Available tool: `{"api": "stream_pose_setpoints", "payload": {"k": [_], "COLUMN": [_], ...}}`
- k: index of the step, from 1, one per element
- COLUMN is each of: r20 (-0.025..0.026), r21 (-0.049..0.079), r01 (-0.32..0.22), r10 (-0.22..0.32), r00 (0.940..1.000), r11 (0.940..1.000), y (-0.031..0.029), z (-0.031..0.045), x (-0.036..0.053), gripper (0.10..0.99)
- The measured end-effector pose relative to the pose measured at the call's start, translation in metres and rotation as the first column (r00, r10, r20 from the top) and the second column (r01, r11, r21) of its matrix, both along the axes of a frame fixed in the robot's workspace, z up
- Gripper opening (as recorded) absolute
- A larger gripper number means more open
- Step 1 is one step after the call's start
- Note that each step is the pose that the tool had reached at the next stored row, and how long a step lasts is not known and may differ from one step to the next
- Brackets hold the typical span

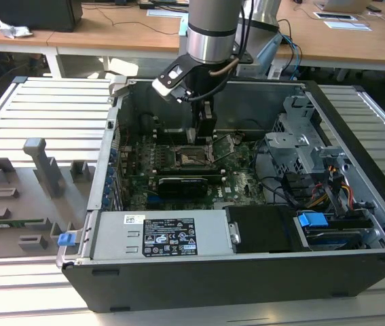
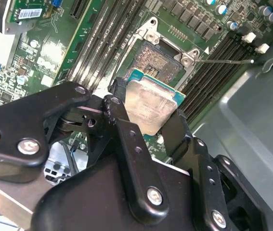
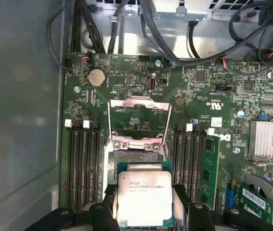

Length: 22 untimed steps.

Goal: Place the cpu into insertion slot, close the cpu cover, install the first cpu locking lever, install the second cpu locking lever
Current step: 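Place the cpu into insertion slot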

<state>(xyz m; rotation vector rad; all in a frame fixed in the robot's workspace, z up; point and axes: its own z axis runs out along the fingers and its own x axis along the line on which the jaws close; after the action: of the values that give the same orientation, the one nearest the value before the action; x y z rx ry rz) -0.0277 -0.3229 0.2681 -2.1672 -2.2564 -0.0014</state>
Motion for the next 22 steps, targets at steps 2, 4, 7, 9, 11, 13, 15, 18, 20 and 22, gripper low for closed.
{"api": "stream_pose_setpoints", "payload": {"k": [2,4,7,9,11,13,15,18,20,22], "r20": [0.0000,0.0000,0.0000,-0.0001,0.0000,0.0001,0.0000,0.0000,0.0000,0.0000], "r21": [0.000,0.000,-0.001,-0.002,-0.002,-0.002,-0.002,-0.004,-0.005,-0.005], "r01": [0.000,0.000,0.000,0.000,0.000,0.000,0.000,0.000,0.000,0.000], "r10": [0.000,0.000,0.000,0.000,0.000,0.000,0.000,0.000,0.000,0.000], "r00": [1.0000,1.0000,1.0000,1.0000,1.0000,1.0000,1.0000,1.0000,1.0000,1.0000], "r11": [1.0000,1.0000,1.0000,1.0000,1.0000,1.0000,1.0000,1.0000,1.0000,1.0000], "y": [0.0000,0.0000,0.0000,0.0003,0.0028,0.0041,0.0046,0.0045,0.0045,0.0046], "z": [-0.0027,-0.0039,-0.0065,-0.0094,-0.0108,-0.0119,-0.0166,-0.0225,-0.0237,-0.0253], "x": [0.0000,0.0000,0.0000,-0.0001,0.0000,0.0000,0.0000,-0.0004,-0.0006,-0.0007], "gripper": [0.541,0.541,0.541,0.541,0.541,0.541,0.541,0.541,0.541,0.541]}}
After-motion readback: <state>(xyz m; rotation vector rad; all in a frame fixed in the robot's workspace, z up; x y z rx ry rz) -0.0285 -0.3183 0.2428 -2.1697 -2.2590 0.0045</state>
